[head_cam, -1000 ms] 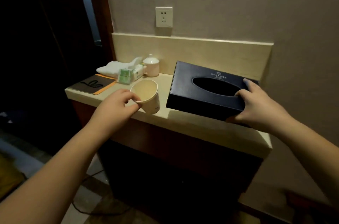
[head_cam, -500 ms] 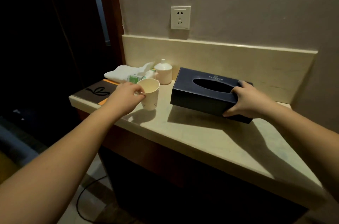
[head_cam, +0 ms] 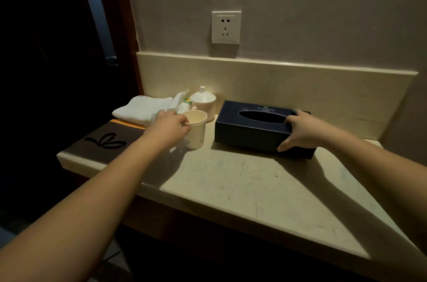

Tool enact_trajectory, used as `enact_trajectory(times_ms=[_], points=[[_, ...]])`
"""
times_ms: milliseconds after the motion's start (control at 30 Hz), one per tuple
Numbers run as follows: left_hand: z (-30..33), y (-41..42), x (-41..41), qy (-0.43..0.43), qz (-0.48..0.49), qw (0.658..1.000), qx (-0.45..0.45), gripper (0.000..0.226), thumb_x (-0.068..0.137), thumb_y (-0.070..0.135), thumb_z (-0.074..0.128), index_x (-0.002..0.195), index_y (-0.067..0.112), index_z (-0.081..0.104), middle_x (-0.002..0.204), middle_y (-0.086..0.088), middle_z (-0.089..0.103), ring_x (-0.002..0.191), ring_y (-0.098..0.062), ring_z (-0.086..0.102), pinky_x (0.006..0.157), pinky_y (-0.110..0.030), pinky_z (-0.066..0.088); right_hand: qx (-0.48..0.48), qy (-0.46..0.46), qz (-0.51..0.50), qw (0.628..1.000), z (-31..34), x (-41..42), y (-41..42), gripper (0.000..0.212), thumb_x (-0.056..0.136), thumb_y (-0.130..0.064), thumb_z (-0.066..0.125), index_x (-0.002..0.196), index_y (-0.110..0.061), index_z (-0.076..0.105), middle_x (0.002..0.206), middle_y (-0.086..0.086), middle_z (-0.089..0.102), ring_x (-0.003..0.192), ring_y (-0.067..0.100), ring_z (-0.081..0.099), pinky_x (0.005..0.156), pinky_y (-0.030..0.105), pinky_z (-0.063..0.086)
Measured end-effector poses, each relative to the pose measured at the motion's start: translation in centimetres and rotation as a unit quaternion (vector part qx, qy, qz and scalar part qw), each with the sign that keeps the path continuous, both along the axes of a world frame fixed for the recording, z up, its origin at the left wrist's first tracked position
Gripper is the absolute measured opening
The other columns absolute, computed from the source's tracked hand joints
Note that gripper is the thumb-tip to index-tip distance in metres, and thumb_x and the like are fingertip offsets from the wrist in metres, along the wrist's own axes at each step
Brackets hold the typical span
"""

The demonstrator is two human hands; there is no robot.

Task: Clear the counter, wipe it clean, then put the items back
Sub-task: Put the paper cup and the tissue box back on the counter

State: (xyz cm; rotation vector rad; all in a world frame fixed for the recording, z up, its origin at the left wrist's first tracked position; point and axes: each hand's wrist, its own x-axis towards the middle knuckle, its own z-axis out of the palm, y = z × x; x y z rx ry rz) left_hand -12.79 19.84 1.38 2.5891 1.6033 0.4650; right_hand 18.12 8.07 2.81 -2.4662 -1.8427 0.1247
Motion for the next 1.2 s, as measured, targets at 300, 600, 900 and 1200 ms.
enact_trajectory(times_ms=[300,600,900,1200], points=[[-0.5,2.6,-0.5,-0.004,-0.080,0.993,0.089,0.025,0.094,0.032,0.058,0.117,0.023,0.062,0.124,-0.001,0.048,0.116,-0.020,0.036,0.093,-0.038,0.044,-0.035,-0.021,-0.016,0.999,-0.6,-1.4,3.9,0.076,0.066,-0.057,0.078,0.124,-0.017,0.050,0.144,0.008,0.034,0.117,0.027,0.047,0.087,0.031,0.042],[-0.1,4.8,-0.4,0.022,-0.114,0.986,0.119,0.028,0.094,0.036,0.058,0.119,0.026,0.063,0.126,0.001,0.053,0.118,-0.020,0.039,0.099,-0.039,0.036,-0.043,-0.015,-0.036,0.998,-0.9,-1.8,6.1,0.083,0.068,-0.056,0.077,0.133,-0.016,0.045,0.152,0.009,0.027,0.130,0.029,0.039,0.100,0.036,0.039],[-0.2,5.9,-0.5,0.039,-0.144,0.979,0.137,0.027,0.096,0.032,0.054,0.119,0.022,0.064,0.124,-0.001,0.054,0.114,-0.022,0.041,0.096,-0.040,0.034,-0.041,-0.001,-0.054,0.998,-0.9,-1.8,7.1,0.086,0.071,-0.055,0.075,0.140,-0.017,0.039,0.157,0.009,0.019,0.137,0.030,0.031,0.107,0.039,0.034],[-0.2,7.5,-0.3,0.062,-0.148,0.974,0.163,0.024,0.096,0.031,0.053,0.115,0.022,0.065,0.120,-0.001,0.055,0.112,-0.023,0.041,0.094,-0.039,0.033,-0.040,0.003,-0.066,0.997,-1.5,-1.4,7.6,0.089,0.071,-0.053,0.077,0.142,-0.018,0.036,0.158,0.008,0.016,0.140,0.030,0.026,0.111,0.041,0.030]])
